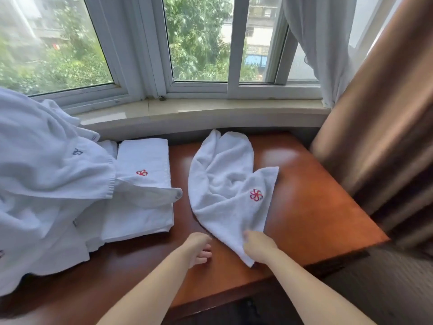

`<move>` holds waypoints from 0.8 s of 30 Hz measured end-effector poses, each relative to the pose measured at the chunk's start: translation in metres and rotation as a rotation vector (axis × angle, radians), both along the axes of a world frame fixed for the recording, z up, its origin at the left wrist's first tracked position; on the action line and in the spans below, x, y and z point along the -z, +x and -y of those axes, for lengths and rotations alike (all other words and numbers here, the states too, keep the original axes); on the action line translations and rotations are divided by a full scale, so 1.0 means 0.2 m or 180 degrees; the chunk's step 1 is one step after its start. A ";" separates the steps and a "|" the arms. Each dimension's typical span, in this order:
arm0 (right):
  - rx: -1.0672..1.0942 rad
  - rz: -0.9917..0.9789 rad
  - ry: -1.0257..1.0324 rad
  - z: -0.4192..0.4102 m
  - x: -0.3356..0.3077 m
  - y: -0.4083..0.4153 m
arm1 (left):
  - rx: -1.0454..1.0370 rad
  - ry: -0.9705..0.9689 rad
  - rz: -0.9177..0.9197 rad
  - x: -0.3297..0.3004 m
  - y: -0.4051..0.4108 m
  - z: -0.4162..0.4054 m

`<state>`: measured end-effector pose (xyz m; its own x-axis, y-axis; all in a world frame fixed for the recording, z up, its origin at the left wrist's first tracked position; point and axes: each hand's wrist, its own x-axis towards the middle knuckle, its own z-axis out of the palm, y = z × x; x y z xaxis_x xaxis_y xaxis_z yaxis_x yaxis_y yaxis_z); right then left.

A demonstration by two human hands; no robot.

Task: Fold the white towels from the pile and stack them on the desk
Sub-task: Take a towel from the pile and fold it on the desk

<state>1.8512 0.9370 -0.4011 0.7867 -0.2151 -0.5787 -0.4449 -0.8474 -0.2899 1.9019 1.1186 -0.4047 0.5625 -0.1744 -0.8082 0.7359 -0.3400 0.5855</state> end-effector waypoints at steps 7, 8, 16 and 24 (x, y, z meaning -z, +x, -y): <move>0.0540 0.0558 0.0552 -0.04 0.05 -0.13 | -0.0298 0.0144 0.0663 0.12 -0.04 0.00; 0.0439 0.0595 0.0418 -0.02 0.05 -0.16 | -0.0240 0.0215 0.0774 0.13 -0.05 0.00; -0.0236 0.0202 -0.0561 0.08 0.00 -0.12 | 0.0387 0.0909 0.1284 0.16 -0.18 0.00; -0.0375 0.0552 -0.0791 0.11 0.09 -0.21 | 0.0358 0.1463 0.1477 0.19 -0.26 -0.10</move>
